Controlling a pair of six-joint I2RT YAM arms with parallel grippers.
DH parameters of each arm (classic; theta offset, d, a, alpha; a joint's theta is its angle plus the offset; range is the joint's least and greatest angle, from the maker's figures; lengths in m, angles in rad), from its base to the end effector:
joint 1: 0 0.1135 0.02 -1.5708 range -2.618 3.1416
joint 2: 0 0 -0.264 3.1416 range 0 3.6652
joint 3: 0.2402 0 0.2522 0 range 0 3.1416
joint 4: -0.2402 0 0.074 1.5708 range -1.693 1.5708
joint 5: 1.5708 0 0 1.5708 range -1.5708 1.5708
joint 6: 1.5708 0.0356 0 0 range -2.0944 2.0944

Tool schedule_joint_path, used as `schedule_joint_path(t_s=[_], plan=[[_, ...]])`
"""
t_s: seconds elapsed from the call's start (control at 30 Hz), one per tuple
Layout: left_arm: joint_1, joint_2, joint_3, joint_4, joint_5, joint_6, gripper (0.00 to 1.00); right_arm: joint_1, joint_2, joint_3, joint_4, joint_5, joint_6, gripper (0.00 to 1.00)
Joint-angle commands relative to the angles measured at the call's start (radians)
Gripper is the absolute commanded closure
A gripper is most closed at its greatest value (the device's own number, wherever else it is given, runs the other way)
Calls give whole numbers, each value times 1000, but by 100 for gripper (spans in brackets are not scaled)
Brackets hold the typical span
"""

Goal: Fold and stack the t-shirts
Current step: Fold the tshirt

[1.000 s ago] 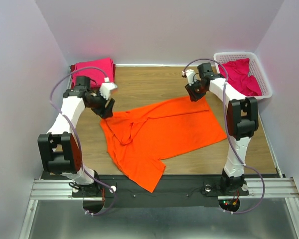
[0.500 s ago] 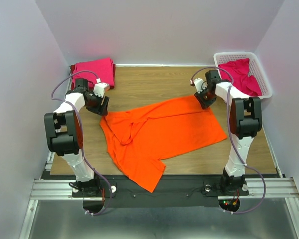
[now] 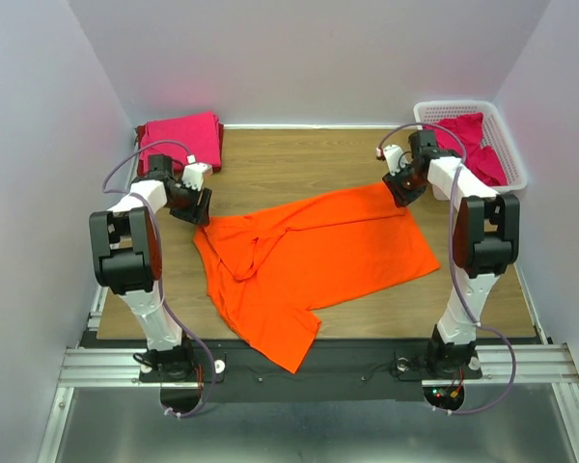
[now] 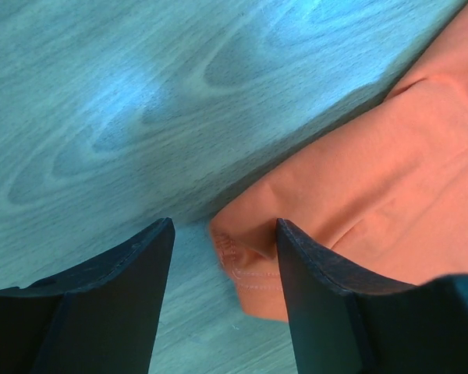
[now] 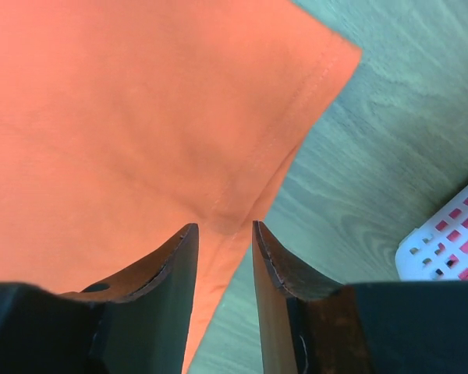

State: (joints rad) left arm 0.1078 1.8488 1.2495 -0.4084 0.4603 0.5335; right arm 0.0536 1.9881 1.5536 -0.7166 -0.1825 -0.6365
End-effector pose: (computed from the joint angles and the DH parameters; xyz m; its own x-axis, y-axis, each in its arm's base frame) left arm 0.3846 0.0257 0.1892 -0.6530 0.3876 -0.6507 0.5475 0.8352 -0.0520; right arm 0.4179 0.0289 0.2066 -0.6581 -0.6207 -0.4262 -0.6438 0.7574 -0.1089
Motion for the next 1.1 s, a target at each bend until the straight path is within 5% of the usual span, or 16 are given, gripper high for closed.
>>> schedule_joint_path(t_s=[0.0,0.5,1.07], plan=[[10,15,16,-9,32,-15,36,15,-68,-12,-44,-71,-47,60],[20,81,48,-27,49,-23,66,110,-35,-62,-40,-45,-129,59],[18,136,97,-32,51,-27,82,120,34,-72,60,49,-146,68]])
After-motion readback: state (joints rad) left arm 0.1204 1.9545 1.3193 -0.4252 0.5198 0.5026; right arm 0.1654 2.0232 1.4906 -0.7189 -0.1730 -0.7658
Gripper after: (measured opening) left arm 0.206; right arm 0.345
